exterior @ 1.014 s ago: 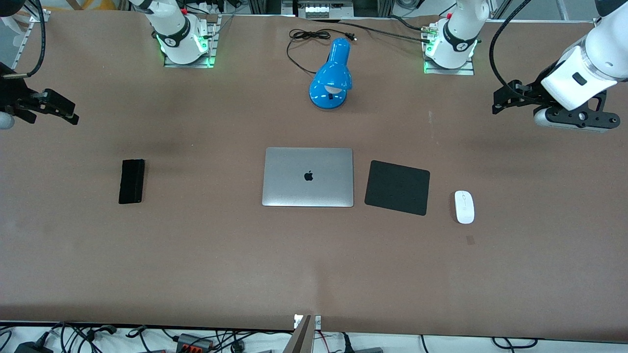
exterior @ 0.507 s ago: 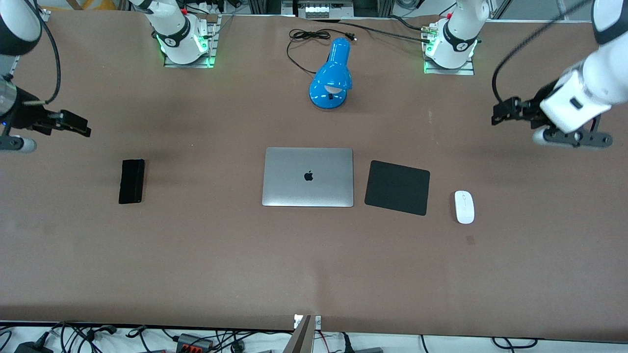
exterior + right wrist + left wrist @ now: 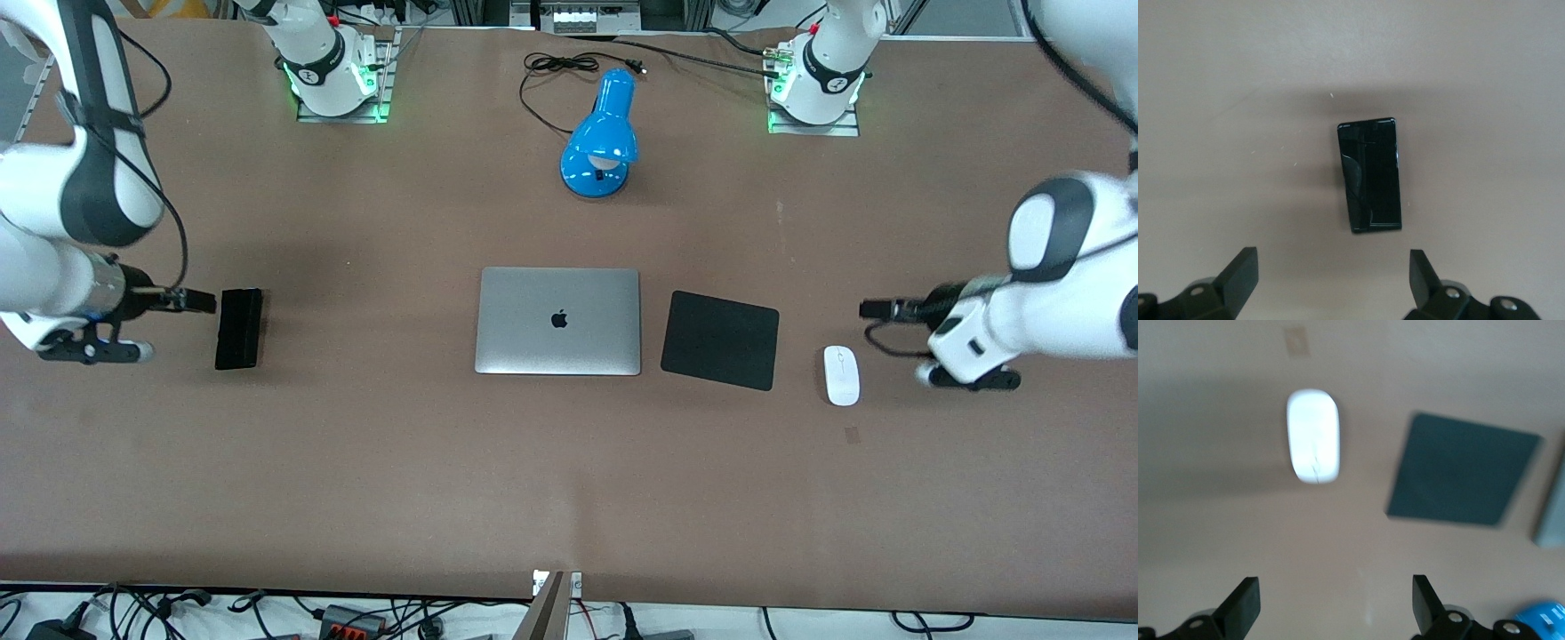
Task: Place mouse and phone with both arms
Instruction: 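Grasp the black phone with the right gripper while the left gripper grasps the mouse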
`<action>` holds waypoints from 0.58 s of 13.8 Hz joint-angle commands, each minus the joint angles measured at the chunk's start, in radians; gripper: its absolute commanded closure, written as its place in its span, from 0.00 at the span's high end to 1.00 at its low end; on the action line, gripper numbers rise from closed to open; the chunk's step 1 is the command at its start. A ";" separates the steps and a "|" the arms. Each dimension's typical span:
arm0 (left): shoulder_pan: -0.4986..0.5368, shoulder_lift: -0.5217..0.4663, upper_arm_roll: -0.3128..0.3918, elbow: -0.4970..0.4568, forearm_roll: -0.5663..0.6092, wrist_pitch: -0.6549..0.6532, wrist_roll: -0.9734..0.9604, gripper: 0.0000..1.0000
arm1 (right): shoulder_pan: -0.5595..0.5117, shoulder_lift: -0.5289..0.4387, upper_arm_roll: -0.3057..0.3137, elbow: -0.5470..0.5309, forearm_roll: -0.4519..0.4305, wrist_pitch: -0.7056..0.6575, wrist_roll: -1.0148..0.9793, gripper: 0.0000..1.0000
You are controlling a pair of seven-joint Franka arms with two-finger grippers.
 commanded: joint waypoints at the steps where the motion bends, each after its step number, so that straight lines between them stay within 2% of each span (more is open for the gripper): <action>1: -0.004 0.098 -0.006 0.056 0.074 0.107 0.012 1.00 | -0.035 0.043 0.007 -0.008 -0.017 0.034 0.003 1.00; 8: -0.012 0.227 -0.006 0.052 0.117 0.215 0.010 1.00 | -0.052 0.191 0.007 -0.017 -0.043 0.094 -0.024 1.00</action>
